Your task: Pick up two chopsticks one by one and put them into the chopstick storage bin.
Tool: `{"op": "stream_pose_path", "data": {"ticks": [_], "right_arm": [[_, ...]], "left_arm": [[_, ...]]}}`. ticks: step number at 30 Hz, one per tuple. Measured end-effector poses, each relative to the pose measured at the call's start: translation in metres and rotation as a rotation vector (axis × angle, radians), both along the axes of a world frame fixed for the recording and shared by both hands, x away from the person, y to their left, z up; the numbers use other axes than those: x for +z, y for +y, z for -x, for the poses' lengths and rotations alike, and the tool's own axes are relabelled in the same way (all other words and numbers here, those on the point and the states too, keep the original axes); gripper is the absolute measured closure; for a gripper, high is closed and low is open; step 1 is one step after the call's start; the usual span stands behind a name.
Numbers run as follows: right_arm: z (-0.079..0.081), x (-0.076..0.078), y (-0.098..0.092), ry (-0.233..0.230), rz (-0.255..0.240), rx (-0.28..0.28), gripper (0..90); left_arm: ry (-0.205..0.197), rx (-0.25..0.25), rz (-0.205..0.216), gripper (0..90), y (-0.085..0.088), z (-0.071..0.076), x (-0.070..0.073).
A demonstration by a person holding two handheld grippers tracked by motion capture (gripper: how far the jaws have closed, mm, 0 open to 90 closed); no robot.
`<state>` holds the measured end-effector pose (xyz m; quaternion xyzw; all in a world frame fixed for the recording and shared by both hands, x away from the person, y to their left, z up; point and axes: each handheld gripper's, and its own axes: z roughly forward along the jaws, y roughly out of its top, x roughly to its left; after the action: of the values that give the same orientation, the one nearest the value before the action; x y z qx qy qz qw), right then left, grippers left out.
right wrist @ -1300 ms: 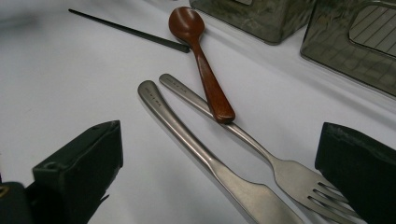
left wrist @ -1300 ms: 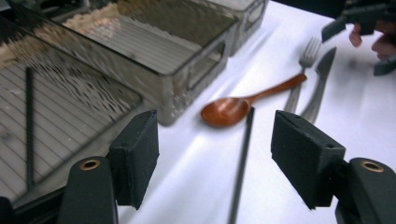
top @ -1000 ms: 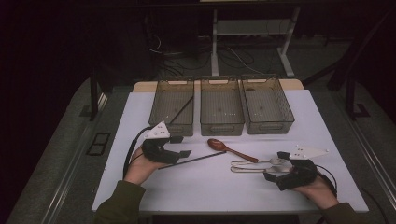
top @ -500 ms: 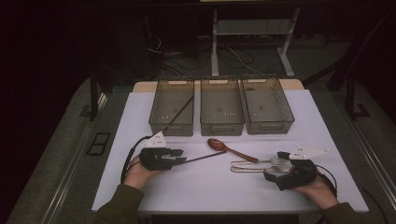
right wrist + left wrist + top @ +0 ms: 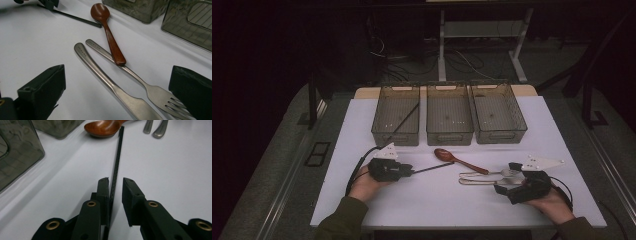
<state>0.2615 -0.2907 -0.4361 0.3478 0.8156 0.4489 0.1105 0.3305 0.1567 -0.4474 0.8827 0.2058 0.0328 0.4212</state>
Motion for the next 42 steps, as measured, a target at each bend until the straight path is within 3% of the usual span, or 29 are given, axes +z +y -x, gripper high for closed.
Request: {"op": "stream_pose_path", "data": {"ticks": [8,19,42], "right_arm": [[0.0,0.0,0.0,-0.002,0.003,0.001,0.4],[0.0,0.0,0.0,0.003,0.007,0.002,0.5],[0.0,0.0,0.0,-0.001,0.004,0.002,0.5]], "left_arm": [[0.022,-0.005,-0.023,79.5,-0.001,-0.004,-0.006],[-0.006,-0.026,-0.043,83.9,-0.002,-0.002,-0.006],[0.007,-0.09,-0.027,85.5,-0.005,0.006,0.0]]}}
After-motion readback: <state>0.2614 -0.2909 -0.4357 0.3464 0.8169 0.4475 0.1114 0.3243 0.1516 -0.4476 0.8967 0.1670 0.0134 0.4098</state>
